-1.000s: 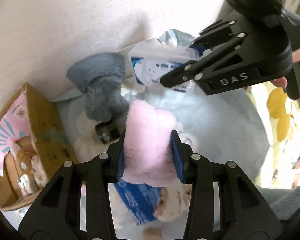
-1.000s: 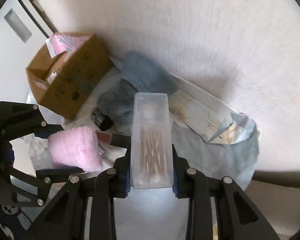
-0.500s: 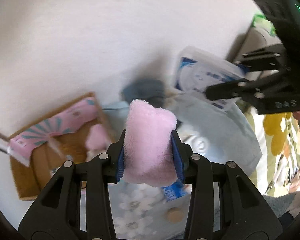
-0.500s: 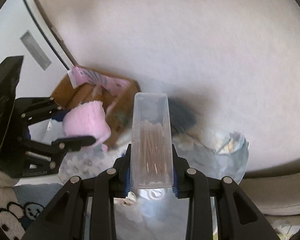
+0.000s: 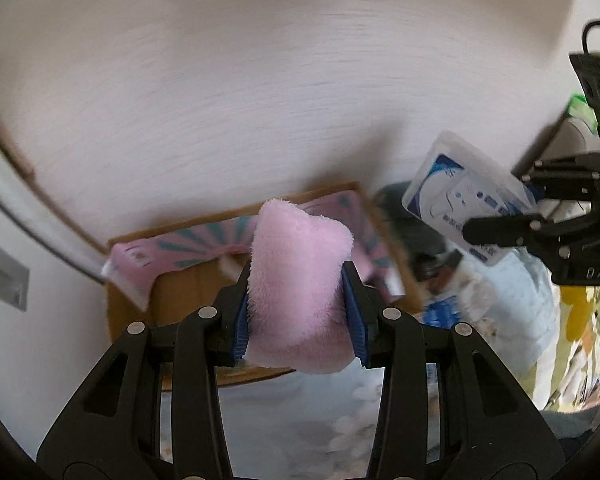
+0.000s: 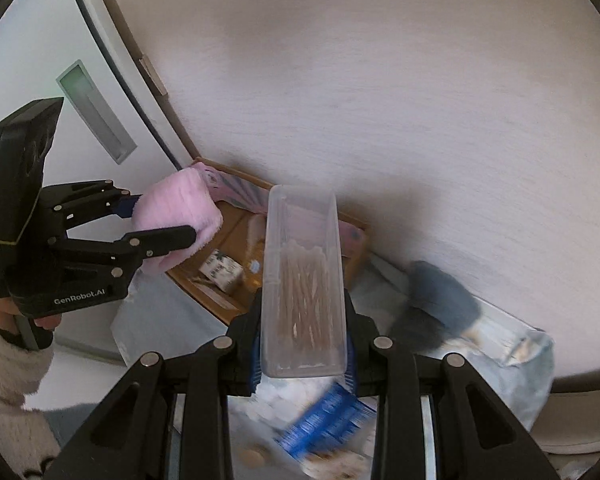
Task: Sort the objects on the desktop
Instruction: 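Carry pink sock and cotton-swab box into the cardboard box and release both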
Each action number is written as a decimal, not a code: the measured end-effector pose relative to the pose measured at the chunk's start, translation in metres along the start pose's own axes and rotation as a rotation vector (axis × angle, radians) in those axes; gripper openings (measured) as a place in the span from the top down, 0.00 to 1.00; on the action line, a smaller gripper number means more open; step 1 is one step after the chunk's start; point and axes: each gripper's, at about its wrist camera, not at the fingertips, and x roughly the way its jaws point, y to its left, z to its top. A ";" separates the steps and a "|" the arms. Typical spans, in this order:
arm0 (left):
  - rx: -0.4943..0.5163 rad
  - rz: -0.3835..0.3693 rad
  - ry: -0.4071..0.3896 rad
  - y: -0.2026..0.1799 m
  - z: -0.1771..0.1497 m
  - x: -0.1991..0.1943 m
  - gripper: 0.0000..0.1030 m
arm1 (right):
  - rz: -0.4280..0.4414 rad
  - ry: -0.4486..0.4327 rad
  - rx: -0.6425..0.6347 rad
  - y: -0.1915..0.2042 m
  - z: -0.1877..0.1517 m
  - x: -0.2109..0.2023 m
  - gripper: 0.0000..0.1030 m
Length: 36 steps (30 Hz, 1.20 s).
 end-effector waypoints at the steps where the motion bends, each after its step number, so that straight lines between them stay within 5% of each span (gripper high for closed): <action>1: -0.007 0.007 0.001 0.008 -0.002 0.001 0.65 | 0.001 0.004 0.004 0.004 0.003 0.007 0.72; 12: -0.091 0.036 0.055 0.092 -0.021 0.041 0.65 | -0.045 0.095 0.061 0.044 0.026 0.097 0.72; 26: -0.083 0.013 0.103 0.117 -0.035 0.072 0.63 | -0.037 0.188 0.110 0.054 0.027 0.149 0.72; 29: -0.084 0.016 0.092 0.115 -0.037 0.073 0.38 | -0.053 0.194 0.116 0.054 0.029 0.153 0.57; 30: -0.079 0.039 0.092 0.115 -0.037 0.073 0.13 | -0.069 0.198 0.117 0.055 0.030 0.155 0.38; 31: -0.075 0.059 0.086 0.114 -0.036 0.072 0.01 | -0.085 0.198 0.118 0.055 0.029 0.156 0.26; 36: -0.030 0.102 0.068 0.107 -0.034 0.058 0.01 | -0.109 0.148 0.117 0.055 0.023 0.136 0.25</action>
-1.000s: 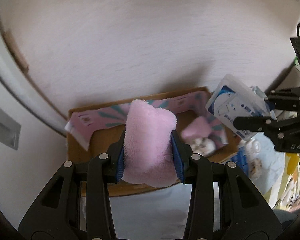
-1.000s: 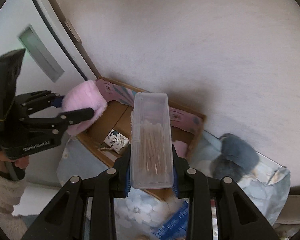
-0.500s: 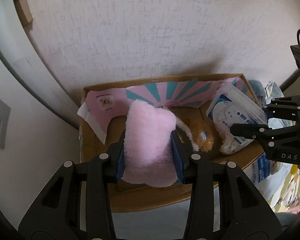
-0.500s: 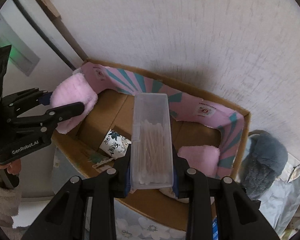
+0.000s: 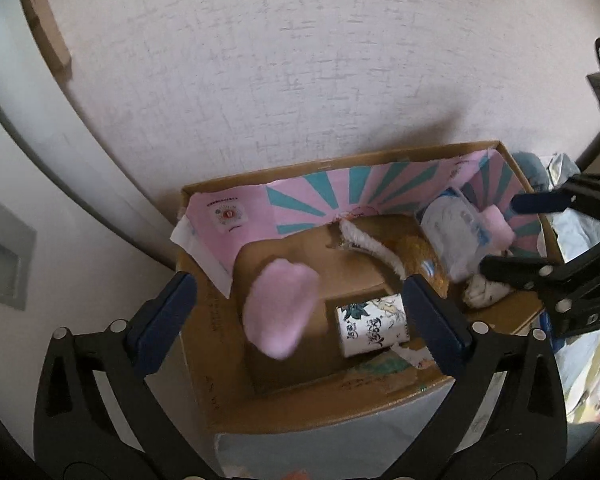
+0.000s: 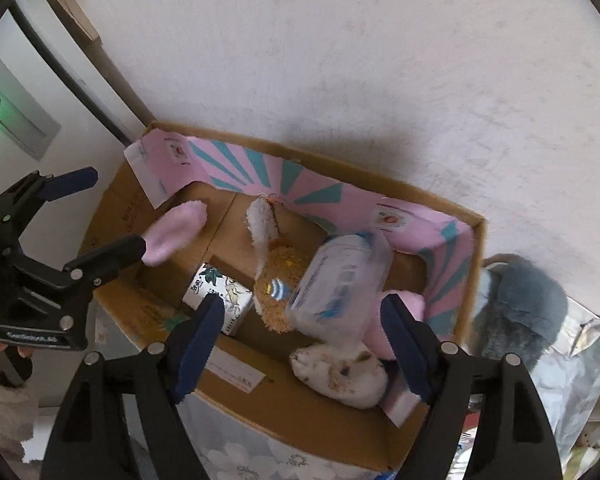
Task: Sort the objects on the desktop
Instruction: 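Carry pink sock and cotton-swab box into the cardboard box and release both, then withdraw both tools from the box toward the remaining items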
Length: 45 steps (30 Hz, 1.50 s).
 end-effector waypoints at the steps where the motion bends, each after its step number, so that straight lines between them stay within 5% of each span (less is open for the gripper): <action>1: 0.006 0.004 -0.002 -0.001 0.000 -0.003 0.01 | -0.007 -0.007 0.001 -0.001 -0.002 -0.004 0.24; 15: 0.009 -0.056 -0.049 -0.031 0.005 -0.023 0.01 | -0.072 -0.038 -0.005 -0.008 -0.011 -0.041 0.24; 31: 0.024 -0.110 -0.086 -0.067 0.005 -0.050 0.01 | -0.030 -0.106 0.019 -0.019 -0.037 -0.083 0.24; 45: 0.094 -0.107 -0.113 -0.116 -0.012 -0.076 0.01 | -0.077 -0.184 0.163 -0.100 -0.096 -0.139 0.24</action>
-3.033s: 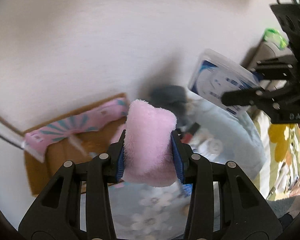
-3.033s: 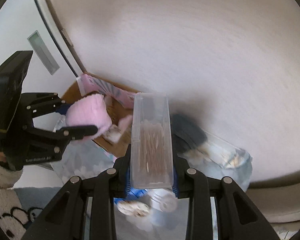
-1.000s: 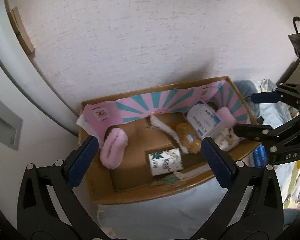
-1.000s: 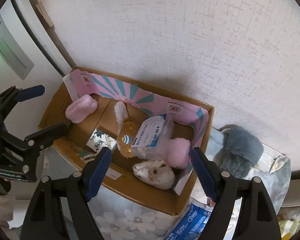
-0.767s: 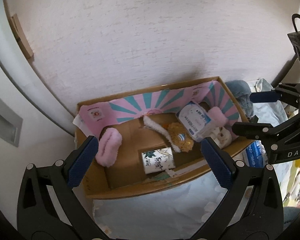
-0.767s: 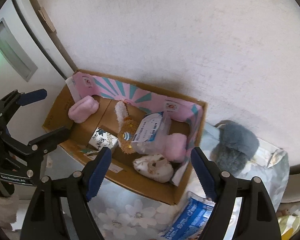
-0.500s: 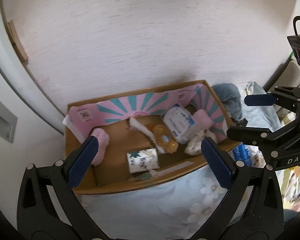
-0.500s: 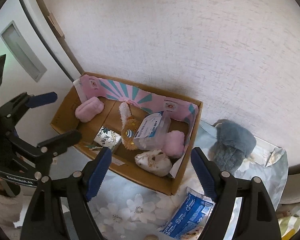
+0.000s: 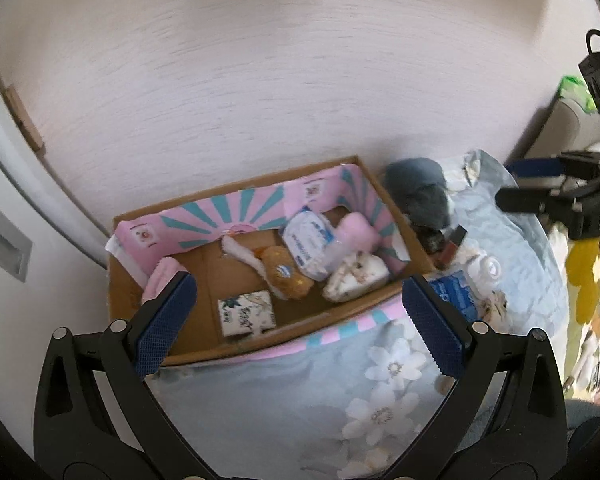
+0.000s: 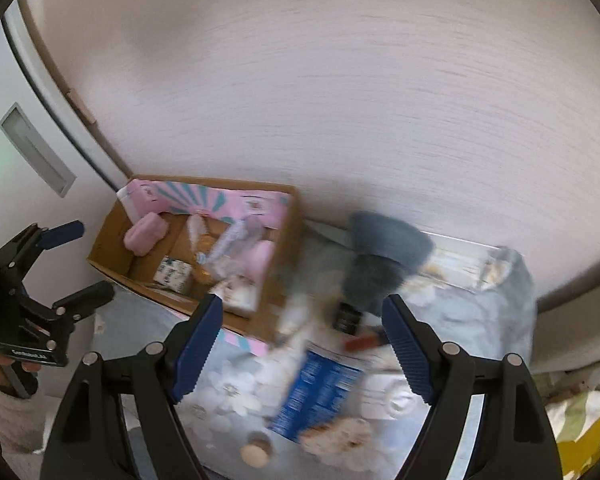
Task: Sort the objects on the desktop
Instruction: 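Withdraw both tools from the box toward the remaining items, then grasp the white printed roll with left tool while right tool grasps clear tape roll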
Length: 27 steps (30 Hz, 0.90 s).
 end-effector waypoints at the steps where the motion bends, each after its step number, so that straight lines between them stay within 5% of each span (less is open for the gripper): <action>1: 0.010 0.000 0.000 -0.007 -0.001 -0.001 0.01 | -0.009 -0.003 0.003 -0.007 -0.005 -0.003 0.24; 9: 0.073 -0.083 0.014 -0.076 -0.022 0.007 0.01 | -0.017 0.033 0.048 -0.059 -0.046 -0.002 0.24; 20: 0.289 -0.226 0.070 -0.204 -0.069 0.041 0.01 | -0.014 0.105 0.095 -0.115 -0.114 0.035 0.24; 27: 0.344 -0.168 0.068 -0.250 -0.089 0.086 0.01 | 0.029 0.147 0.062 -0.121 -0.135 0.075 0.24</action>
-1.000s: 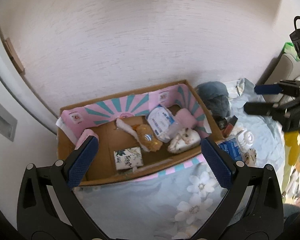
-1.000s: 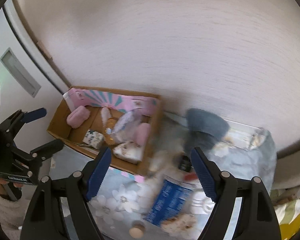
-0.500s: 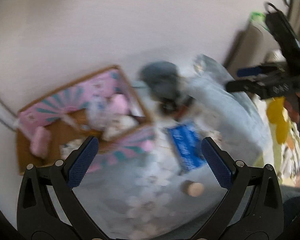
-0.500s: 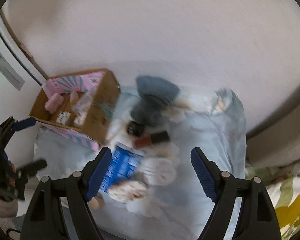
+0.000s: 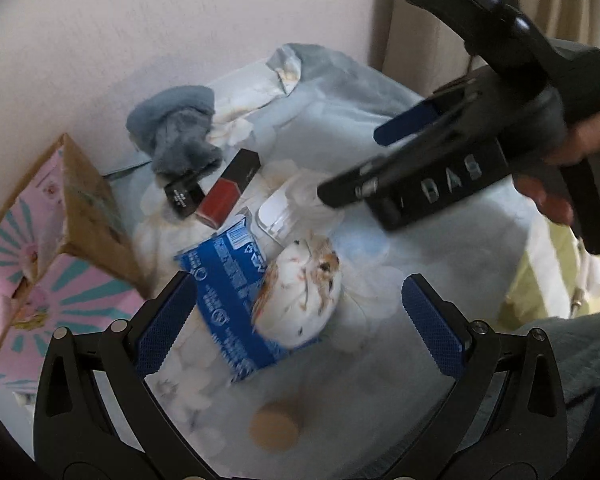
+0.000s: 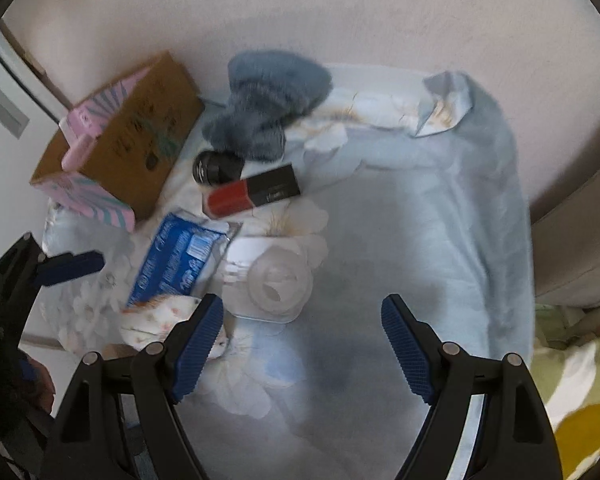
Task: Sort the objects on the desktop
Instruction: 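Grasp the white printed roll with left tool while right tool grasps clear tape roll, then carry white roll and tape roll into the box and release both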
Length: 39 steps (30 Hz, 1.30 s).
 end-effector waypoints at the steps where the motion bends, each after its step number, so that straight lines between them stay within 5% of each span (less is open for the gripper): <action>1: -0.009 0.001 0.001 0.003 -0.001 0.004 0.02 | 0.003 0.005 -0.009 0.000 0.000 0.004 0.24; 11: -0.061 -0.001 0.022 0.011 -0.004 0.034 0.20 | 0.044 0.027 -0.106 0.008 0.003 0.032 0.40; 13: -0.056 -0.010 0.031 0.011 -0.006 0.037 0.49 | 0.037 0.025 -0.132 0.011 0.002 0.035 0.61; 16: -0.050 -0.016 0.035 0.010 -0.008 0.039 0.66 | 0.035 0.006 -0.149 0.014 0.002 0.032 0.62; 31: -0.064 -0.050 -0.011 0.027 0.023 -0.023 0.69 | 0.002 -0.024 -0.137 0.025 0.012 -0.024 0.62; 39: -0.081 -0.007 -0.059 0.060 0.045 -0.067 0.69 | -0.030 -0.062 -0.121 0.046 0.037 -0.063 0.62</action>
